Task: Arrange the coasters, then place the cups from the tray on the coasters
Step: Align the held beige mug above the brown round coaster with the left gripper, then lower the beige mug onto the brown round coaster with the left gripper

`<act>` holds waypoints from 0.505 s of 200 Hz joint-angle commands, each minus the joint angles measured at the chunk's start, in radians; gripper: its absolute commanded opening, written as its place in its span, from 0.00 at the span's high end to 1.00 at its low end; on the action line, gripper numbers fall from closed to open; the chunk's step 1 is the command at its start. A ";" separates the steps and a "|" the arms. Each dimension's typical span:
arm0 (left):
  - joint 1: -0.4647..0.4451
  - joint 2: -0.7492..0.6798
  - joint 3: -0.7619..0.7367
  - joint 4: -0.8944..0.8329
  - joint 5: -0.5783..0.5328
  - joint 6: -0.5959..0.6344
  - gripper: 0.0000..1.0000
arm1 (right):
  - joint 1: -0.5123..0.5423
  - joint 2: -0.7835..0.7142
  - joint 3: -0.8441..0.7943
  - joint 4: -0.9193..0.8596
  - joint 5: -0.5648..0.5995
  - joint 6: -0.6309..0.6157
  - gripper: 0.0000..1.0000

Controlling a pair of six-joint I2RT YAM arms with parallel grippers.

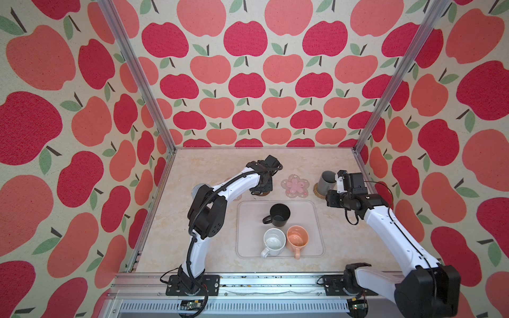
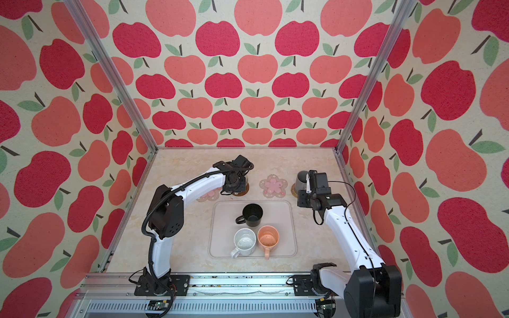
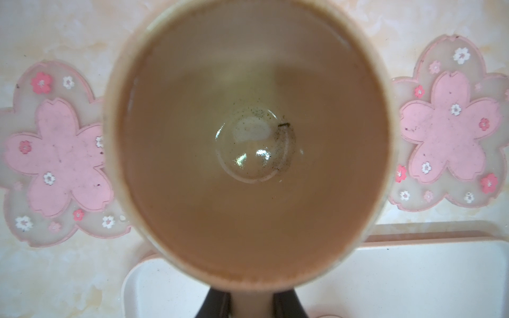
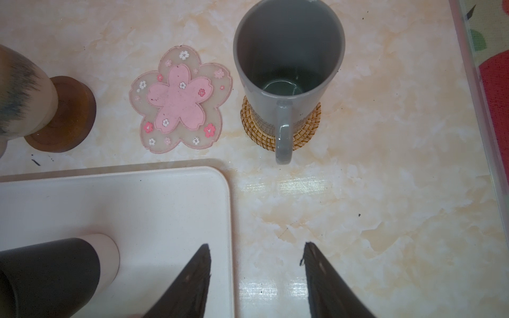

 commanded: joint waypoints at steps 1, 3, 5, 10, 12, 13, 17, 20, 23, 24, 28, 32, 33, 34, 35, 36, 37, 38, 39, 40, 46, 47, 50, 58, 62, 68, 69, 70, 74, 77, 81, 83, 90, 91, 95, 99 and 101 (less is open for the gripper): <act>-0.005 0.004 0.000 0.043 -0.020 -0.017 1.00 | -0.008 -0.006 0.008 0.011 -0.012 0.012 0.43; -0.006 0.005 0.000 0.043 -0.020 -0.017 1.00 | -0.007 -0.007 0.008 0.012 -0.012 0.012 0.43; -0.005 0.006 -0.001 0.043 -0.020 -0.018 1.00 | -0.007 -0.007 0.008 0.011 -0.013 0.012 0.43; -0.006 0.007 -0.004 0.044 -0.020 -0.019 1.00 | -0.007 -0.008 0.008 0.012 -0.012 0.012 0.43; -0.006 0.007 -0.004 0.045 -0.019 -0.021 1.00 | -0.006 -0.008 0.007 0.011 -0.012 0.012 0.43; -0.005 0.007 -0.005 0.045 -0.018 -0.021 1.00 | -0.007 -0.008 0.006 0.011 -0.012 0.012 0.43; -0.007 0.007 -0.009 0.048 -0.018 -0.022 1.00 | -0.007 -0.008 0.006 0.011 -0.012 0.012 0.43; -0.006 0.007 -0.010 0.049 -0.017 -0.025 1.00 | -0.006 -0.009 0.007 0.011 -0.012 0.012 0.43; -0.007 0.006 -0.014 0.051 -0.018 -0.026 1.00 | -0.007 -0.009 0.005 0.011 -0.012 0.012 0.43; -0.007 0.006 -0.016 0.053 -0.017 -0.026 1.00 | -0.007 -0.009 0.005 0.011 -0.012 0.011 0.43; -0.007 0.006 -0.019 0.056 -0.017 -0.027 1.00 | -0.007 -0.009 0.005 0.011 -0.011 0.011 0.43; -0.005 0.006 -0.021 0.058 -0.017 -0.028 1.00 | -0.007 -0.010 0.004 0.011 -0.011 0.012 0.43; -0.006 0.006 -0.021 0.059 -0.017 -0.027 1.00 | -0.007 -0.010 0.004 0.011 -0.011 0.012 0.43; -0.007 0.006 -0.021 0.060 -0.017 -0.028 1.00 | -0.007 -0.010 0.004 0.011 -0.011 0.012 0.43; -0.006 0.006 -0.022 0.060 -0.017 -0.028 1.00 | -0.007 -0.011 0.003 0.011 -0.011 0.011 0.43; -0.006 0.006 -0.023 0.061 -0.017 -0.027 1.00 | -0.007 -0.011 0.002 0.011 -0.011 0.011 0.43; -0.006 0.006 -0.023 0.061 -0.017 -0.028 1.00 | -0.007 -0.011 0.003 0.011 -0.011 0.011 0.43; -0.006 0.006 -0.023 0.061 -0.017 -0.028 1.00 | -0.007 -0.011 0.002 0.011 -0.011 0.011 0.43; -0.006 0.006 -0.022 0.061 -0.017 -0.027 1.00 | -0.006 -0.011 0.003 0.011 -0.011 0.012 0.43; -0.005 0.007 -0.023 0.062 -0.016 -0.027 1.00 | -0.007 -0.011 0.003 0.011 -0.011 0.011 0.43; -0.005 0.008 -0.023 0.062 -0.015 -0.027 1.00 | -0.007 -0.011 0.002 0.011 -0.011 0.012 0.43; -0.005 0.009 -0.023 0.062 -0.015 -0.028 1.00 | -0.007 -0.011 0.002 0.011 -0.011 0.012 0.43; -0.005 0.011 -0.023 0.061 -0.014 -0.028 1.00 | -0.007 -0.011 0.002 0.011 -0.011 0.012 0.43; -0.007 0.014 -0.021 0.061 -0.011 -0.028 1.00 | -0.007 -0.011 0.000 0.013 -0.011 0.012 0.43; -0.007 0.015 -0.021 0.061 -0.010 -0.031 1.00 | -0.007 -0.011 -0.001 0.012 -0.011 0.012 0.43; -0.008 0.017 -0.023 0.061 -0.008 -0.031 1.00 | -0.007 -0.011 -0.001 0.011 -0.013 0.012 0.43; -0.008 0.017 -0.023 0.061 -0.008 -0.031 1.00 | -0.007 -0.011 -0.001 0.011 -0.013 0.011 0.43; -0.008 0.017 -0.023 0.061 -0.007 -0.031 1.00 | -0.007 -0.012 -0.001 0.011 -0.013 0.011 0.43; -0.009 0.018 -0.025 0.062 -0.006 -0.032 1.00 | -0.007 -0.012 0.000 0.011 -0.012 0.012 0.43; -0.010 0.018 -0.027 0.063 -0.006 -0.032 1.00 | -0.007 -0.013 -0.003 0.012 -0.012 0.012 0.43; -0.011 0.019 -0.028 0.063 -0.006 -0.033 1.00 | -0.007 -0.014 -0.003 0.011 -0.012 0.011 0.43; -0.012 0.018 -0.029 0.063 -0.006 -0.032 1.00 | -0.006 -0.014 -0.003 0.011 -0.014 0.011 0.43; -0.012 0.018 -0.033 0.061 -0.006 -0.033 1.00 | -0.007 -0.017 -0.003 0.011 -0.011 0.011 0.43; -0.013 0.019 -0.033 0.061 -0.006 -0.034 1.00 | -0.007 -0.017 -0.003 0.011 -0.011 0.011 0.43; -0.013 0.020 -0.035 0.061 -0.005 -0.035 1.00 | -0.008 -0.018 -0.005 0.011 -0.009 0.010 0.43; -0.014 0.020 -0.037 0.060 -0.003 -0.036 1.00 | -0.007 -0.020 -0.005 0.009 -0.008 0.008 0.43; -0.015 0.020 -0.038 0.060 -0.002 -0.036 1.00 | -0.007 -0.021 -0.005 0.009 -0.007 0.009 0.43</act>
